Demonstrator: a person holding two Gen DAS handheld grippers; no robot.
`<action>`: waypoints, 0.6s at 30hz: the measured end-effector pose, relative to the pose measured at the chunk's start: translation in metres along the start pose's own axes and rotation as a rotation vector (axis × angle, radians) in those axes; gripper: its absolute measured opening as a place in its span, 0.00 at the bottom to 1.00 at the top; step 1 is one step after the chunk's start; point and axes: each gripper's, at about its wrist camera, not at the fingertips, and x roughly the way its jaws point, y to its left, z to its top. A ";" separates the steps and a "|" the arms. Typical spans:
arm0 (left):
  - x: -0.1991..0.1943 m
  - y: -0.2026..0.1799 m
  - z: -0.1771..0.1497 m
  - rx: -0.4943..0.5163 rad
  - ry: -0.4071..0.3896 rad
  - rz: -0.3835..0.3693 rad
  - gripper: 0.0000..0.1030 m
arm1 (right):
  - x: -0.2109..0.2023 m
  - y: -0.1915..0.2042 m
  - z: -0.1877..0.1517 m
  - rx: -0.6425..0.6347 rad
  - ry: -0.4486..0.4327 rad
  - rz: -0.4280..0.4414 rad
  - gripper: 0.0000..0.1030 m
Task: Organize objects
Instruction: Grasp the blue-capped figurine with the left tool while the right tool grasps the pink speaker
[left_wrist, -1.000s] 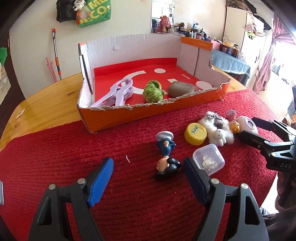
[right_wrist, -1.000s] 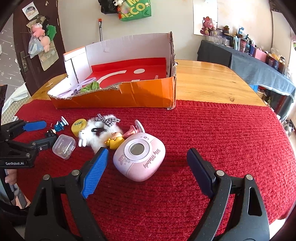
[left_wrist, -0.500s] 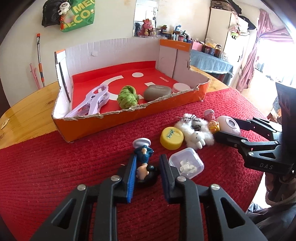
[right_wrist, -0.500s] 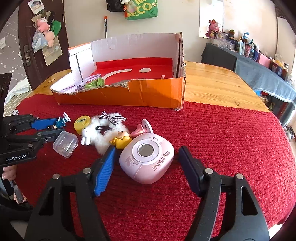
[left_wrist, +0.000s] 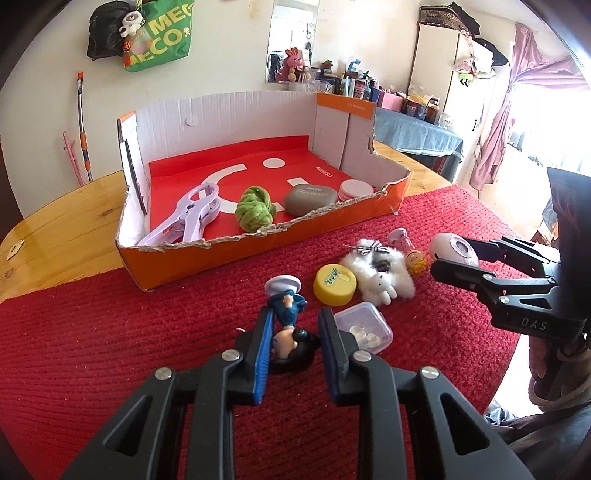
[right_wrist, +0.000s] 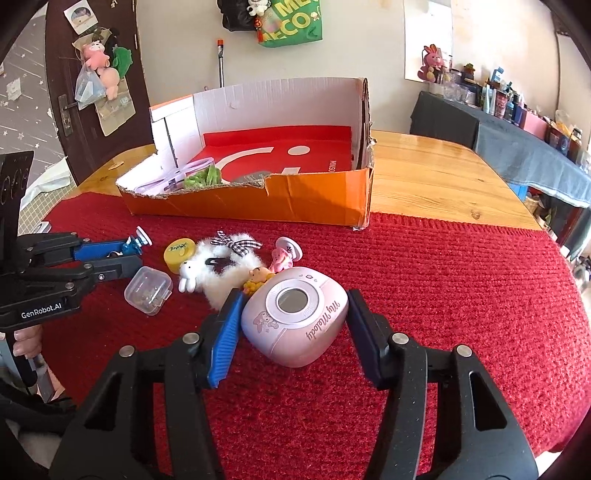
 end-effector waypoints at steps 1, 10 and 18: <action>-0.001 0.000 0.000 0.001 -0.003 0.000 0.25 | -0.001 0.000 0.001 -0.001 -0.003 -0.001 0.52; -0.007 0.000 0.001 -0.003 -0.010 -0.007 0.25 | -0.003 0.001 0.003 -0.002 -0.003 0.007 0.52; -0.011 0.001 0.002 -0.009 -0.020 -0.010 0.25 | -0.002 0.003 0.003 -0.008 0.003 0.015 0.52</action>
